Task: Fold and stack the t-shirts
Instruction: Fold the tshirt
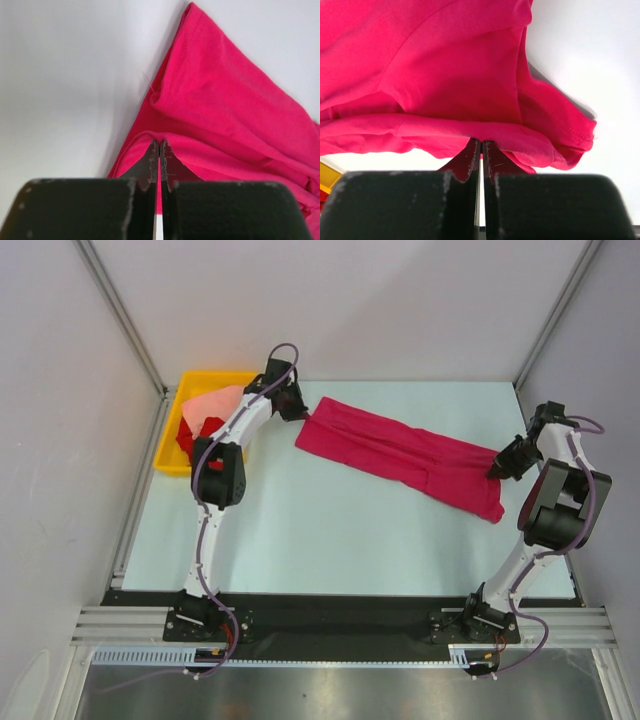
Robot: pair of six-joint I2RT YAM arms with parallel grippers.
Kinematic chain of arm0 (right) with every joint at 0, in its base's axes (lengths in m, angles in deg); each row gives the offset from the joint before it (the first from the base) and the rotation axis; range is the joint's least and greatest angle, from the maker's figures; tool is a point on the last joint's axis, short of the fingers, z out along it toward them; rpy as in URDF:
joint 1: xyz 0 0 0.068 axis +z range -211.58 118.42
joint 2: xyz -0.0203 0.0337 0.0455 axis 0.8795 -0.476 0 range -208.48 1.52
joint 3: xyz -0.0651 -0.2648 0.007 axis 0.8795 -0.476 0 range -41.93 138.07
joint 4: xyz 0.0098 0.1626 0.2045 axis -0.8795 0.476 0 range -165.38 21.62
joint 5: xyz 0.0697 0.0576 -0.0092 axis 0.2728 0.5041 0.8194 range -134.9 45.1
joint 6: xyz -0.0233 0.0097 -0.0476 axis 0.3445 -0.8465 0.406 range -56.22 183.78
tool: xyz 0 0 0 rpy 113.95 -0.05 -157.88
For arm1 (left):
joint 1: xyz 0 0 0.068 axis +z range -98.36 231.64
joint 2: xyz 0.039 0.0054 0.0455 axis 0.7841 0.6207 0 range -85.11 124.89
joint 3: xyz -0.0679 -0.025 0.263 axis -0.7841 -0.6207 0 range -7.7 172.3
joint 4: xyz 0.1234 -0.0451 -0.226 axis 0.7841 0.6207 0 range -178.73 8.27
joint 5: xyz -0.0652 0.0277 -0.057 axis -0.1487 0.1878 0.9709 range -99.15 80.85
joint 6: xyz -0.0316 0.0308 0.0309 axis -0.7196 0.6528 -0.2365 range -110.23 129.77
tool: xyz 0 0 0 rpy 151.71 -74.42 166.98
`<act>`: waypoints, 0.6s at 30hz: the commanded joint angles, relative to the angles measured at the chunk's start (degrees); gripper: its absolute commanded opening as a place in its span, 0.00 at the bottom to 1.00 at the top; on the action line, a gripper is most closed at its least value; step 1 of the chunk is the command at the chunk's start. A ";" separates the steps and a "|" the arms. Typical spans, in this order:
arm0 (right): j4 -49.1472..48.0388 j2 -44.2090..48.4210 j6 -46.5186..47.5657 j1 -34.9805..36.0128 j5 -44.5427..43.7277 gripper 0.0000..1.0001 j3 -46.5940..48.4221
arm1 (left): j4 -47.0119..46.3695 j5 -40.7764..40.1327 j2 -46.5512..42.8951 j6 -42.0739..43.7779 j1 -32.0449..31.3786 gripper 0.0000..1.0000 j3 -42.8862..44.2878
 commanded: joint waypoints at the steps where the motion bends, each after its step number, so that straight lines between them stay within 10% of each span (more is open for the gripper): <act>1: -0.36 -1.26 0.84 -0.50 0.47 0.00 3.29 | -2.16 0.52 0.68 -1.52 -0.23 0.01 3.66; 18: -0.01 -5.21 0.40 -1.38 1.61 0.00 7.77 | -4.53 1.23 3.23 -2.93 -0.05 0.01 4.45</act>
